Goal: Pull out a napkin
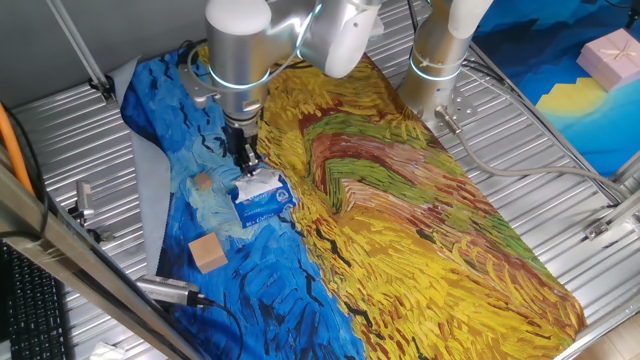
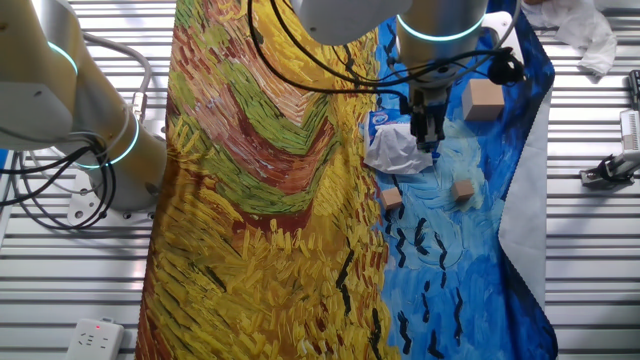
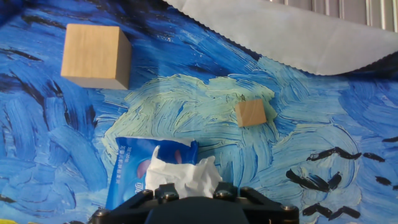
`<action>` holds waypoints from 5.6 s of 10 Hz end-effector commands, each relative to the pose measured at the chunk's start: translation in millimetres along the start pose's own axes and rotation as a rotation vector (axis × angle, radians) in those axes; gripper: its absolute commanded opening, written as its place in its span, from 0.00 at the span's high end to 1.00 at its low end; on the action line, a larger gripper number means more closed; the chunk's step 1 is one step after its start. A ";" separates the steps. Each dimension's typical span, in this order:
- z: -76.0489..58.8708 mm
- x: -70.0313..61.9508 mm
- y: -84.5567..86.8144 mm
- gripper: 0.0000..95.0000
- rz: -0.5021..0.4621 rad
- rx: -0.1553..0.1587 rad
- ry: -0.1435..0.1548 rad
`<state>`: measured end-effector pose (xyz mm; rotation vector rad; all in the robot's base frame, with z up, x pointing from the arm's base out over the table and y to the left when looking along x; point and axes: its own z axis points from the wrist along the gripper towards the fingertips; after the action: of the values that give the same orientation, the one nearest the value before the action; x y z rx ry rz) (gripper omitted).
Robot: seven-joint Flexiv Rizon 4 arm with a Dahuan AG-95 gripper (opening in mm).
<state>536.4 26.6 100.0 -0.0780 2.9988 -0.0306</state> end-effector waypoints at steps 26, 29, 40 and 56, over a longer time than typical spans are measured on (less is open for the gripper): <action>-0.1 8.7 0.9 1.00 0.057 0.054 0.023; -0.1 8.7 0.9 1.00 0.113 0.034 0.021; 4.5 -0.9 1.0 1.00 0.169 -0.015 0.005; 15.0 -5.4 11.2 1.00 0.203 -0.017 -0.024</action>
<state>543.5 38.0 84.3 0.2234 2.9687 0.0203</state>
